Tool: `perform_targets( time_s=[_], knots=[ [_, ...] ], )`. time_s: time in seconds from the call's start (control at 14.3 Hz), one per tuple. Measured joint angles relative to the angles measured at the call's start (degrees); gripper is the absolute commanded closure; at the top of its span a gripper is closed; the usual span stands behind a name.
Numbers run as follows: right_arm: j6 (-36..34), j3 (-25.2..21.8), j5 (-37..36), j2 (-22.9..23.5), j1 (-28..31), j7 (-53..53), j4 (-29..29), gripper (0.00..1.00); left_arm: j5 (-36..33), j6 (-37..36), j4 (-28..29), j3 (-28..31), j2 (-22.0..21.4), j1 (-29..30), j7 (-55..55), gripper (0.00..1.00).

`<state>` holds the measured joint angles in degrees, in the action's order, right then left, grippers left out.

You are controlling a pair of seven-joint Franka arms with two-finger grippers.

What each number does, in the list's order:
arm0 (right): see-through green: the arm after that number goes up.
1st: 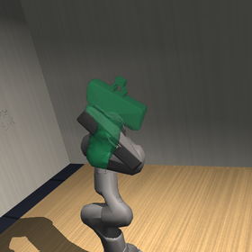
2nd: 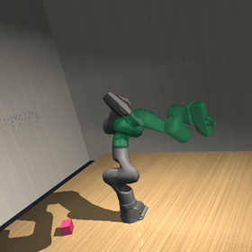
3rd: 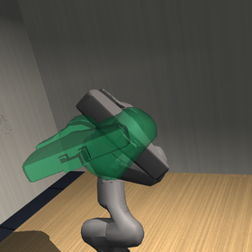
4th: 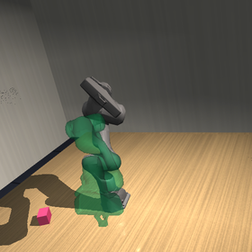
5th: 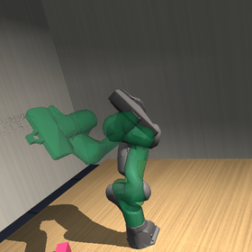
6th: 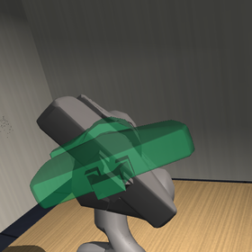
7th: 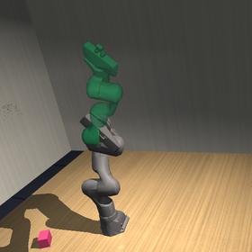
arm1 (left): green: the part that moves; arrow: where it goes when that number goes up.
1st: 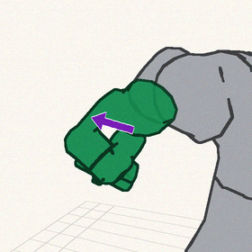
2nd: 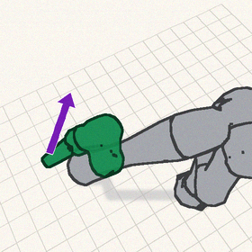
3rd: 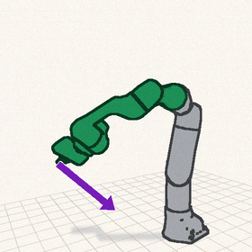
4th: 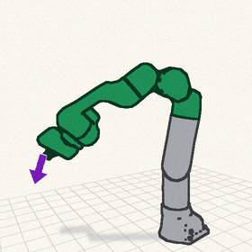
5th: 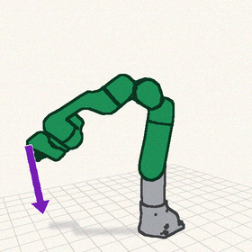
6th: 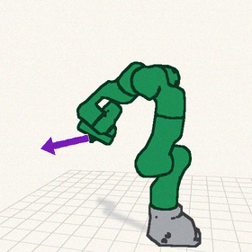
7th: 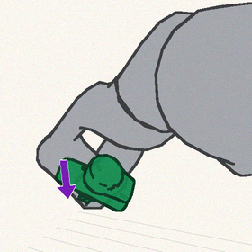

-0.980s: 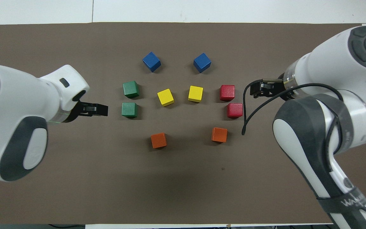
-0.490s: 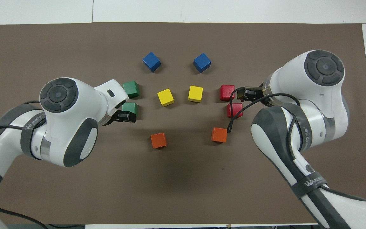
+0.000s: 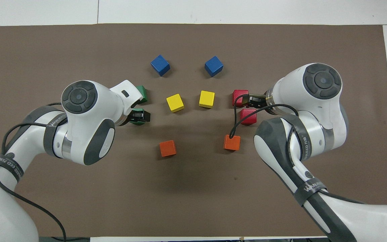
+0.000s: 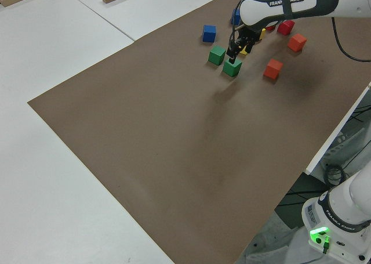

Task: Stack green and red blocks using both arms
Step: 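Lower the left gripper onto green while the right gripper lowers onto red, then close the left gripper on green while the right gripper grips red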

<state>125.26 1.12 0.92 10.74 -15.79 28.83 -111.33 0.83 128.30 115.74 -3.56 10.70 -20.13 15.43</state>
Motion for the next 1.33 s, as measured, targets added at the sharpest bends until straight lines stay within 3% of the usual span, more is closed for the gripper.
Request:
perform_targets(
  time_s=[0.28,0.7,0.84,0.91,1.05,1.12,1.33],
  knots=[
    [1.8,0.0,0.0,1.2,-0.2,1.5,-0.6,0.03,-1.2,0.0,-4.2,0.0,5.9,-0.3,0.0,0.00],
    [5.3,0.0,0.0,1.6,-0.9,1.8,-3.5,0.03,-2.4,0.7,-5.3,0.1,9.0,-0.4,0.0,0.04],
    [5.9,0.0,0.0,2.1,-1.4,1.9,-3.7,0.03,-2.4,1.0,-5.3,0.1,9.5,-0.4,0.0,0.18],
    [6.4,0.0,0.0,2.5,-1.7,1.9,-3.7,0.03,-2.4,1.1,-5.3,0.1,9.6,-0.4,0.0,0.33],
    [7.2,0.0,0.0,3.2,-2.3,1.9,-3.8,0.03,-2.4,1.1,-5.2,0.1,9.6,-0.4,0.0,0.93],
    [7.8,0.0,0.0,3.5,-2.4,1.9,-3.9,0.03,-2.4,1.1,-5.1,0.1,9.6,-0.4,0.0,1.00],
    [10.4,0.0,0.0,4.8,-2.4,1.9,-4.8,0.05,-2.5,1.1,-5.0,0.1,9.6,-0.5,0.1,1.00]
  ],
)
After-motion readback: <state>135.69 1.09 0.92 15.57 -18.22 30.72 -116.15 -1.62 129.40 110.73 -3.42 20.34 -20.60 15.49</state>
